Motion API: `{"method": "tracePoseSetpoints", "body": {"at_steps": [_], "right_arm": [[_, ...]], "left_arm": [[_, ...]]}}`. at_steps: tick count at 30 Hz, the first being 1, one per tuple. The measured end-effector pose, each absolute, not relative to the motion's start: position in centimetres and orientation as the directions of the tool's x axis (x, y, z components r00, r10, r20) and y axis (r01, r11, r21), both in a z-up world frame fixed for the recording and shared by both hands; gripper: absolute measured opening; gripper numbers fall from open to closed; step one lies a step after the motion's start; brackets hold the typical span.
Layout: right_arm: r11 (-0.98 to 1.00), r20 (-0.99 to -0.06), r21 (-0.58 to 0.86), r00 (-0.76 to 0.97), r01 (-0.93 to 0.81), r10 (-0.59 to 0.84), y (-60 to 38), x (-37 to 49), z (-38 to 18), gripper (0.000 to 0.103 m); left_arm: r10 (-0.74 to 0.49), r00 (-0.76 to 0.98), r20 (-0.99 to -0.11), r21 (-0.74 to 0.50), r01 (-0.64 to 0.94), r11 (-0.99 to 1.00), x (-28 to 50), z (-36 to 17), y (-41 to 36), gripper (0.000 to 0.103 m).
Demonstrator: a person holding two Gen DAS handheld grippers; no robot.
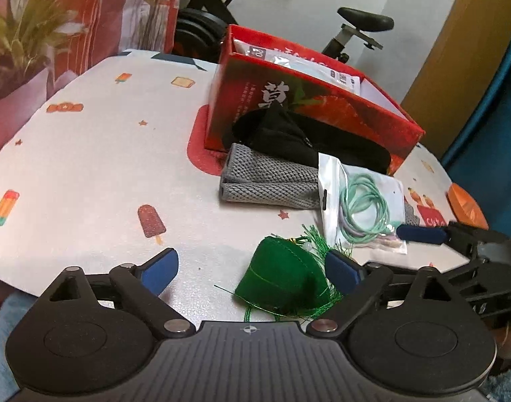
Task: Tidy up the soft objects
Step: 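Move both tools down to the green tasseled pouch, then close both tools on the green tasseled pouch and lift it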
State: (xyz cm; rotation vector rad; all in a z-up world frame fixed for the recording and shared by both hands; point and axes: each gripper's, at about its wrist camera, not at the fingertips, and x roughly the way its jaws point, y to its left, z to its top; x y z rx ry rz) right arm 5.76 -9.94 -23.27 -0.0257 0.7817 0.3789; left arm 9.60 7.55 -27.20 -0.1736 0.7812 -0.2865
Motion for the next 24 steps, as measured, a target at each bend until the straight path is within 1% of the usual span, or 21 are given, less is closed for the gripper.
{"method": "tracePoseSetpoints", "body": {"at_steps": [2,3,5,9,11,14,17,21,24], "right_arm": [[0.931,-0.698,0.115,0.639,-0.347,0.324,-9.7,5.8,-23.5,0.093],[0.929,-0.703,0.114,0.632,-0.353,0.327,-9.5,5.8,-23.6,0.09],[0.923,-0.711,0.114,0.618,-0.368,0.334,-9.3,5.9,-23.8,0.083],[0.908,-0.718,0.107,0.6,-0.405,0.352,-8.6,5.7,-24.1,0.078],[0.897,-0.718,0.113,0.589,-0.427,0.371,-8.3,5.5,-24.2,0.071],[0.884,-0.721,0.12,0.572,-0.452,0.391,-7.8,5.5,-24.3,0.066],[0.874,-0.723,0.121,0.561,-0.471,0.403,-7.3,5.4,-24.5,0.064],[0.864,-0.728,0.128,0.545,-0.488,0.416,-7.1,5.4,-24.9,0.062],[0.86,-0.734,0.133,0.534,-0.492,0.419,-7.0,5.5,-25.2,0.059]], "left_arm": [[-0.326,0.668,-0.669,-0.282,0.178,0.943,9.7,-27.4,7.9,0.081],[-0.335,0.662,-0.671,-0.296,0.176,0.939,9.7,-27.6,8.0,0.078],[-0.359,0.648,-0.672,-0.323,0.18,0.929,9.9,-27.9,8.2,0.071],[-0.393,0.625,-0.675,-0.346,0.201,0.916,10.1,-28.4,7.8,0.062],[-0.405,0.61,-0.681,-0.349,0.215,0.912,10.3,-28.7,7.4,0.056],[-0.428,0.593,-0.682,-0.357,0.242,0.902,10.4,-29.0,6.5,0.054],[-0.429,0.583,-0.69,-0.332,0.271,0.903,10.5,-29.1,5.5,0.052],[-0.44,0.564,-0.699,-0.305,0.32,0.897,10.5,-29.2,4.2,0.051],[-0.451,0.556,-0.698,-0.293,0.353,0.889,10.5,-29.2,3.4,0.051]]}}
